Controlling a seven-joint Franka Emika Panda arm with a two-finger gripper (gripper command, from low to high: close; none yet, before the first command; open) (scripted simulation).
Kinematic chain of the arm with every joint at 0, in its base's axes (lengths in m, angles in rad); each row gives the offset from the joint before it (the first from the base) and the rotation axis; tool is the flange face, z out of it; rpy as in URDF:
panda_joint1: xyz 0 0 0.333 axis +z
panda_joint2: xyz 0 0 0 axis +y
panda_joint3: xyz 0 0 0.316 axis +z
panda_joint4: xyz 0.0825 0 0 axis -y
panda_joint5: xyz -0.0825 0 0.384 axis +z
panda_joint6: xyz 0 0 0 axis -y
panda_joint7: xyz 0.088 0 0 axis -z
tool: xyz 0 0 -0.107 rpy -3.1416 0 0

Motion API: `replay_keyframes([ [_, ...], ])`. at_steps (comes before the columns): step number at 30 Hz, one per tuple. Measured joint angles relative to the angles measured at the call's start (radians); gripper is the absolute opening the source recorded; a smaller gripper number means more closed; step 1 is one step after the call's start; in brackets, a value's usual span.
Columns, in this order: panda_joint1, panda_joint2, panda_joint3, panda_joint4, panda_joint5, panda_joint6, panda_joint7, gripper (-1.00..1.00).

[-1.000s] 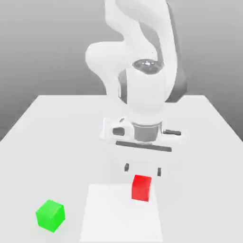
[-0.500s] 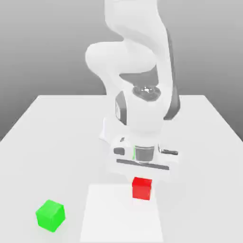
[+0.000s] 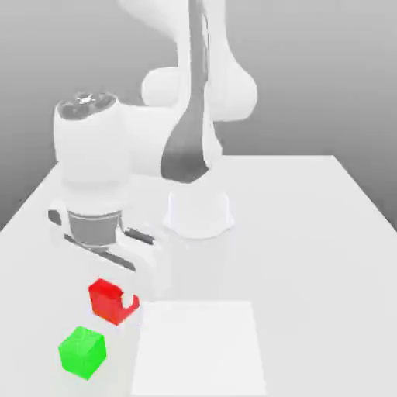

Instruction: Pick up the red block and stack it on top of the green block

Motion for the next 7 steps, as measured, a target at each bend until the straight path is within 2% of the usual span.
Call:
replay_keyframes([
  [3, -0.011, 0.101, 0.007, 0.017, 0.017, 0.084, -0.017, -1.00],
  [4, -0.011, 0.134, 0.008, 0.020, 0.025, 0.113, -0.023, 1.00],
  [7, -0.011, 0.134, 0.008, 0.020, 0.025, 0.113, -0.023, 1.00],
])
